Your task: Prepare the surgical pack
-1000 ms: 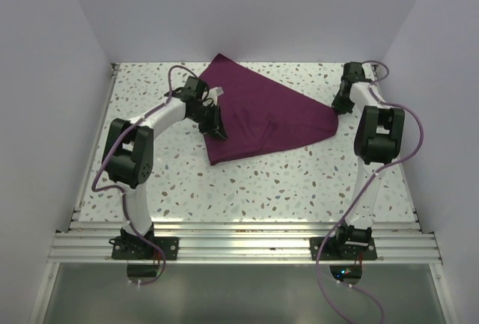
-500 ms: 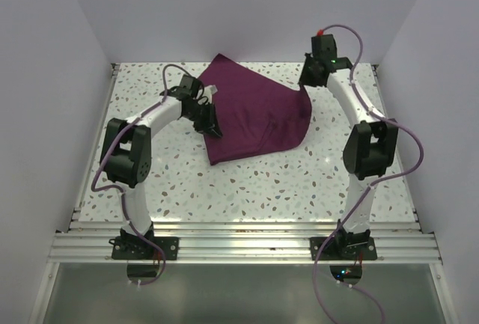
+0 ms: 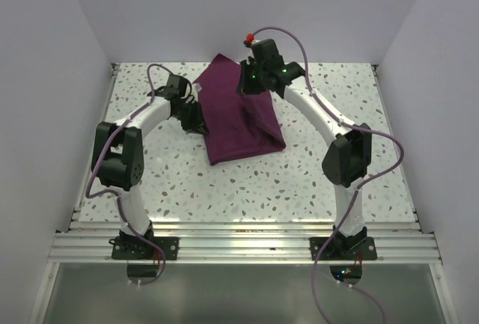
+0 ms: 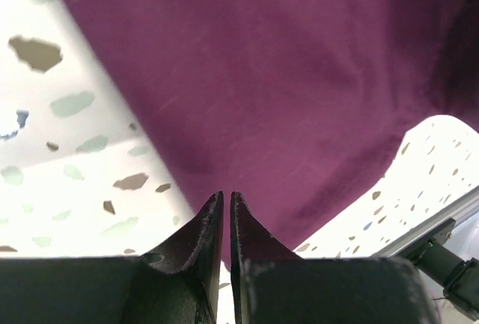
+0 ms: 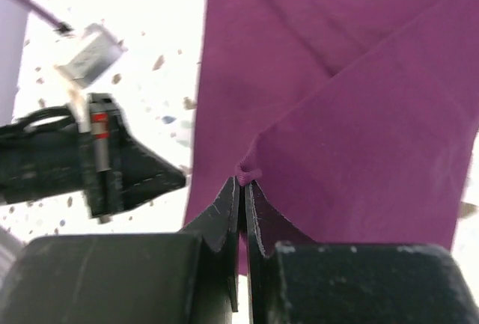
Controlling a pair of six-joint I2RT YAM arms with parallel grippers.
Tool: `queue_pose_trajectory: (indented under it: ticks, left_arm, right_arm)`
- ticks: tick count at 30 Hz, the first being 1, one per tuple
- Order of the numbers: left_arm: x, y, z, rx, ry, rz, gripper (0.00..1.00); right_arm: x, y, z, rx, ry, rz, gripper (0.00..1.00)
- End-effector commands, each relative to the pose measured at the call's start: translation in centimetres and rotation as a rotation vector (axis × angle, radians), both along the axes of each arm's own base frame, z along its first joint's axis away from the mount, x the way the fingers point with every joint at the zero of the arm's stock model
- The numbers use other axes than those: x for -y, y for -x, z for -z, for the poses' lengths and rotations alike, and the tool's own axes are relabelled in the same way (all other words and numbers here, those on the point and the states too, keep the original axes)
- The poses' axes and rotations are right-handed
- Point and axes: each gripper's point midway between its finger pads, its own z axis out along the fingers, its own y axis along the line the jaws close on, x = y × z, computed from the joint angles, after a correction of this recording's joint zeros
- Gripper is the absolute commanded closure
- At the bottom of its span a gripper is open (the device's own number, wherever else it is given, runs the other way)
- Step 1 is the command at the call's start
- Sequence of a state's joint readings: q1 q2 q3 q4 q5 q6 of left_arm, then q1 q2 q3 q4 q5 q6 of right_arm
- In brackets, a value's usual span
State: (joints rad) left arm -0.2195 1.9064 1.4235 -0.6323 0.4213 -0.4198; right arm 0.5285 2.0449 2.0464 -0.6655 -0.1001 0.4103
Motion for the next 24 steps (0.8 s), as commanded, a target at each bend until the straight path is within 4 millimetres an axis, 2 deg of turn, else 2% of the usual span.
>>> queue_pose_trajectory:
  ticks: [1,2,7,11,21,24]
  left_arm:
    - [-1.2,1.3,0.2,-0.024,-0.03,-0.046,0.88]
    - [-1.3,1.3,0.4,-0.022,-0.037,-0.053,0.88]
    - [-2.1,2.2,1.8,-0.06,-0.038,-0.087,0.89]
    - [-2.3,2.5,2.2,-0.074,-0.033,-0.101,0.89]
    - [-2.2,2.7,2.6,-0.086,-0.007,-0.115,0.89]
    - [-2.1,2.7,2.8,-0.088,-0.007,-0.115,0.89]
  right_arm:
    - [-4.3,0.4,-3.2,0.058,-0.11,-0.091,1.0]
    - [-5.5,1.1,-4.0,0.071,-0.123,-0.118,1.0]
    - [-8.8,2.7,-2.4,0.034,-0.136,-0.19,1.0]
    - [-10.7,3.6,-1.3,0.019,-0.138,-0.237,1.0]
    - [-13.8,5.0,1.7,-0.048,-0.15,-0.282,1.0]
    - [-14.8,5.6,1.9,-0.063,-0.169,-0.299,1.0]
